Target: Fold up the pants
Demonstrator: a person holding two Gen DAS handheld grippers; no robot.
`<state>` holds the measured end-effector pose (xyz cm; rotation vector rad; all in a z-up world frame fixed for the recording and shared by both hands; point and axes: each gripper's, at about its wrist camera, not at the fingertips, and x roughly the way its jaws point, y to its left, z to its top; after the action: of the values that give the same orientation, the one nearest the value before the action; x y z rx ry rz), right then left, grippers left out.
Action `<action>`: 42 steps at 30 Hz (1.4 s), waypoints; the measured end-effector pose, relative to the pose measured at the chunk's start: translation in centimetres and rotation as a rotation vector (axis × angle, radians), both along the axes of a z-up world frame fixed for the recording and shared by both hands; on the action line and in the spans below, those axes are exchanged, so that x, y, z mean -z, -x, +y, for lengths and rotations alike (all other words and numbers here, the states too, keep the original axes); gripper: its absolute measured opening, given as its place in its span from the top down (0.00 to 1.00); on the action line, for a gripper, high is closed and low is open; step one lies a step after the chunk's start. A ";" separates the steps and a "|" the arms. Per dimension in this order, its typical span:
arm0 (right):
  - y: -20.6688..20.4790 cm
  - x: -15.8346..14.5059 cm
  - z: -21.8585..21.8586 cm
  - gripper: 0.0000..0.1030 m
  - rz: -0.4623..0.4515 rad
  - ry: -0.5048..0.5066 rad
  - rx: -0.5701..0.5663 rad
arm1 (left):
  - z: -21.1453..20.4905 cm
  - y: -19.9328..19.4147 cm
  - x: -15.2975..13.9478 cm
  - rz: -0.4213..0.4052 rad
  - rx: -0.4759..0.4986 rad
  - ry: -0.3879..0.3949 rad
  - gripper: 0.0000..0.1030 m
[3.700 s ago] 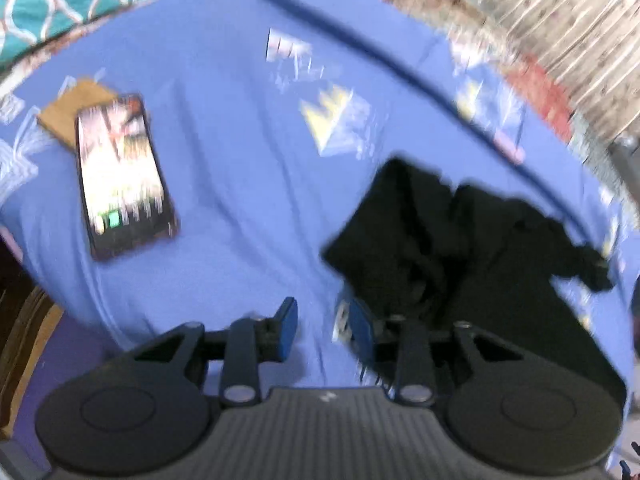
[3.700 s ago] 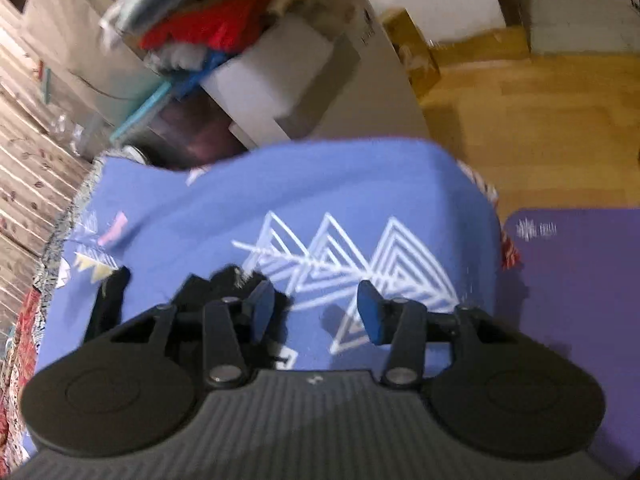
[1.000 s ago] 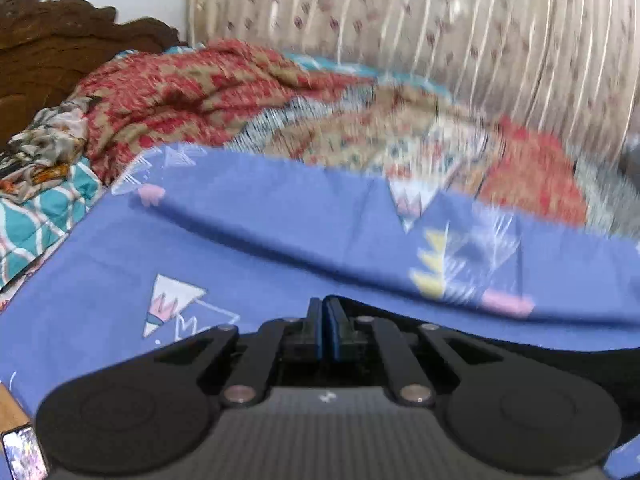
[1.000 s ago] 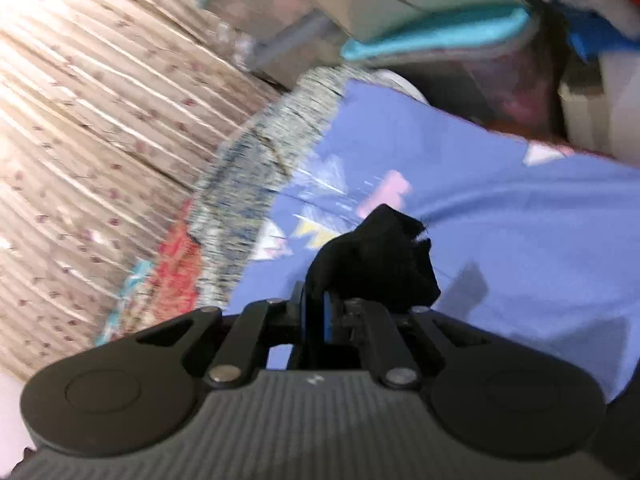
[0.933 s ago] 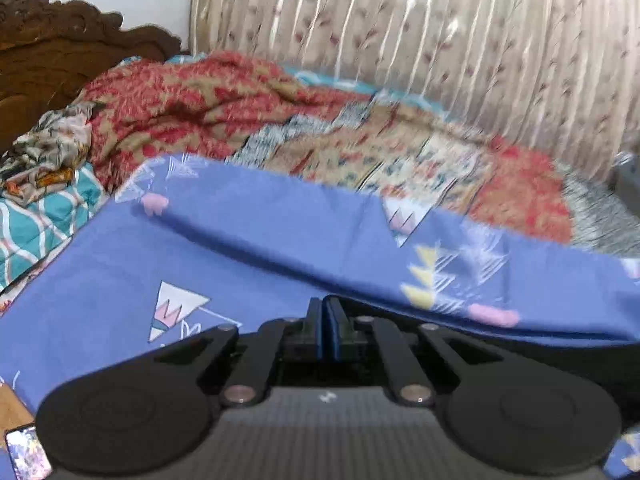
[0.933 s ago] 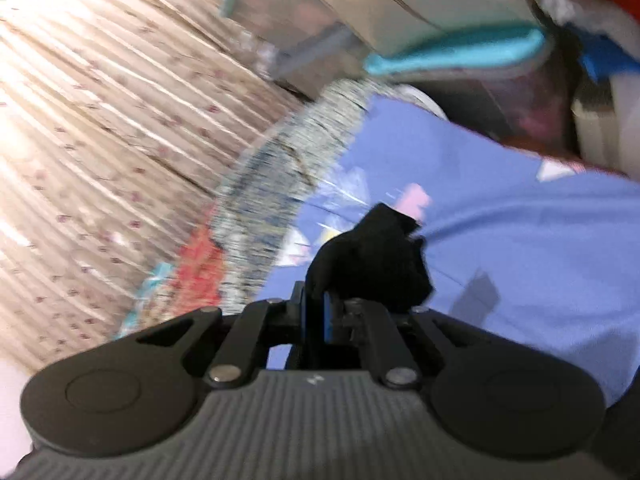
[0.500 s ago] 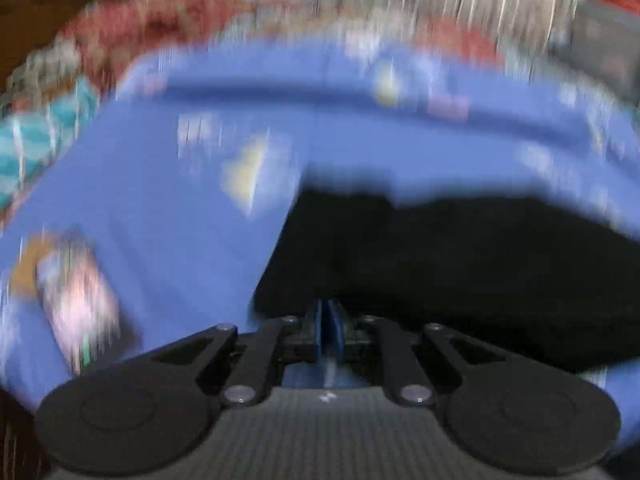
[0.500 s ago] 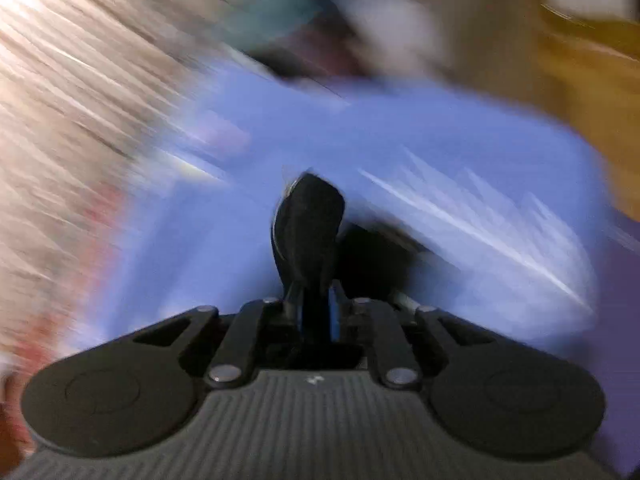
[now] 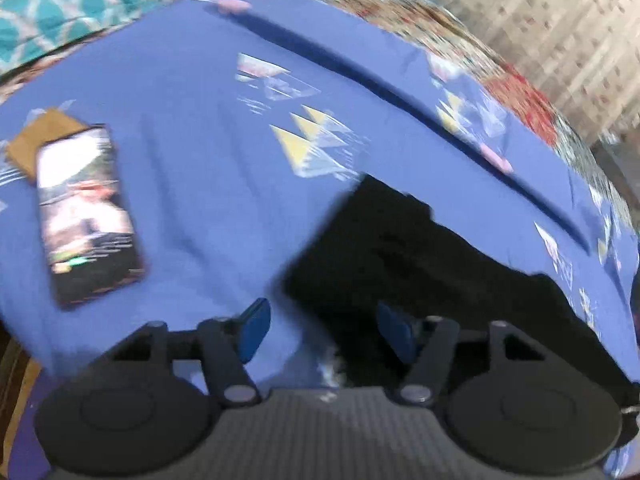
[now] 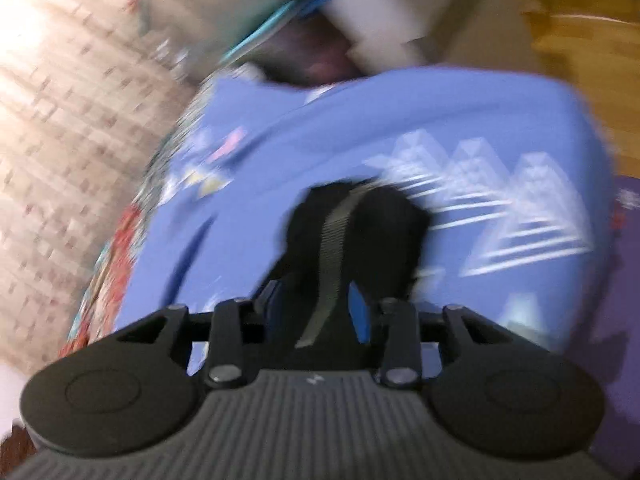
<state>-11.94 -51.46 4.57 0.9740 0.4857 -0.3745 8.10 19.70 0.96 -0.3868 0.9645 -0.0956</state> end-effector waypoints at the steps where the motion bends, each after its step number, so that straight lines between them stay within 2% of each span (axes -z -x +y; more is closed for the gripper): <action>1: -1.8 -0.1 0.8 0.61 0.015 0.024 -0.036 | -1.1 -0.4 0.7 0.016 0.015 -0.005 0.40; 4: -7.0 0.3 1.6 0.60 0.124 0.095 -0.049 | -3.0 -2.0 2.3 0.074 0.025 -0.002 0.44; 6: -9.7 0.9 1.2 0.59 0.178 0.124 -0.011 | -3.7 -2.3 3.2 0.095 0.030 -0.001 0.77; 8: -12.0 1.6 0.3 0.60 0.252 0.175 0.040 | -3.9 -2.1 3.3 0.098 0.020 -0.030 0.82; 9: -13.1 2.1 -0.2 0.71 0.289 0.177 0.038 | -3.7 -1.3 3.1 0.091 0.016 -0.038 0.85; 10: -13.7 2.7 -0.8 0.89 0.323 0.167 0.026 | -3.3 -0.9 2.7 0.084 0.008 -0.045 0.85; 11: -14.0 2.9 -1.3 0.98 0.325 0.158 0.030 | -2.9 -0.2 2.4 0.080 -0.004 -0.046 0.86; 12: -13.5 2.3 -1.6 0.98 0.249 0.166 0.049 | -2.4 0.7 2.0 0.068 -0.015 -0.046 0.87; 14: -11.5 0.3 -2.0 0.98 0.022 0.192 0.087 | -2.3 2.5 1.4 0.031 -0.017 -0.080 0.87; 15: -11.0 -0.2 -2.4 0.98 -0.022 0.200 0.107 | -2.5 2.7 1.2 0.016 -0.008 -0.102 0.86; 16: -11.1 -0.1 -2.9 0.98 0.007 0.196 0.127 | -2.9 3.1 1.3 0.005 0.002 -0.129 0.85; 17: -11.5 0.5 -3.6 0.92 0.080 0.171 0.134 | -3.3 3.1 1.6 0.011 0.008 -0.157 0.81; 18: -11.7 1.3 -4.2 0.91 0.131 0.126 0.115 | -3.4 2.8 1.8 0.024 0.013 -0.168 0.77; 20: -11.0 2.2 -4.4 0.91 0.092 0.044 0.054 | -3.0 3.0 1.2 0.025 0.003 -0.146 0.73; 22: -10.5 1.9 -3.4 0.82 0.110 0.083 -0.005 | -2.2 3.5 0.1 -0.011 -0.004 -0.119 0.71; 24: -10.8 1.7 -2.1 0.45 0.193 0.147 -0.026 | -1.4 3.9 -1.0 -0.057 -0.033 -0.122 0.56; 26: -11.3 2.0 -1.5 0.42 0.251 0.203 -0.032 | -0.7 3.1 -1.8 -0.099 -0.071 -0.137 0.53; 28: -12.5 3.2 -1.5 0.44 0.302 0.231 -0.018 | -0.6 1.4 -1.6 -0.083 -0.076 -0.139 0.53; 29: -12.9 3.4 -1.8 0.58 0.316 0.232 -0.015 | -1.1 0.7 -1.2 -0.077 -0.059 -0.131 0.53; 30: -13.5 4.1 -1.9 0.99 0.346 0.245 -0.024 | -1.8 -0.3 -0.5 -0.066 -0.040 -0.129 0.57; 31: -14.4 4.4 -1.9 0.98 0.374 0.245 -0.014 | -2.8 -1.2 0.4 -0.039 -0.029 -0.141 0.61; 32: -14.4 4.3 -2.1 0.98 0.345 0.229 0.008 | -3.8 -1.9 1.4 -0.002 -0.020 -0.168 0.81; 33: -13.7 3.3 -1.9 0.98 0.281 0.232 0.029 | -4.3 -2.2 2.0 0.011 -0.020 -0.193 0.86; 34: -12.9 2.0 -1.9 0.98 0.191 0.262 0.054 | -4.8 -2.2 2.4 0.000 -0.026 -0.213 0.87; 36: -11.9 0.3 -2.5 0.98 0.113 0.295 0.103 | -4.9 -2.1 2.6 -0.017 -0.033 -0.228 0.87; 38: -12.5 1.3 -4.5 0.98 0.159 0.228 0.133 | -4.7 -2.2 2.8 -0.007 -0.054 -0.225 0.88; 41: -14.2 4.8 -6.5 0.94 0.294 0.138 0.050 | -4.8 -2.2 2.8 -0.006 -0.073 -0.223 0.87; 42: -13.8 5.2 -6.8 0.96 0.293 0.135 0.052 | -4.7 -2.0 2.7 -0.006 -0.075 -0.220 0.86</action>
<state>1.81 -58.24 -0.61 0.8055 0.6922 -0.5937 10.14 14.99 -1.71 -0.2195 0.9425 0.0766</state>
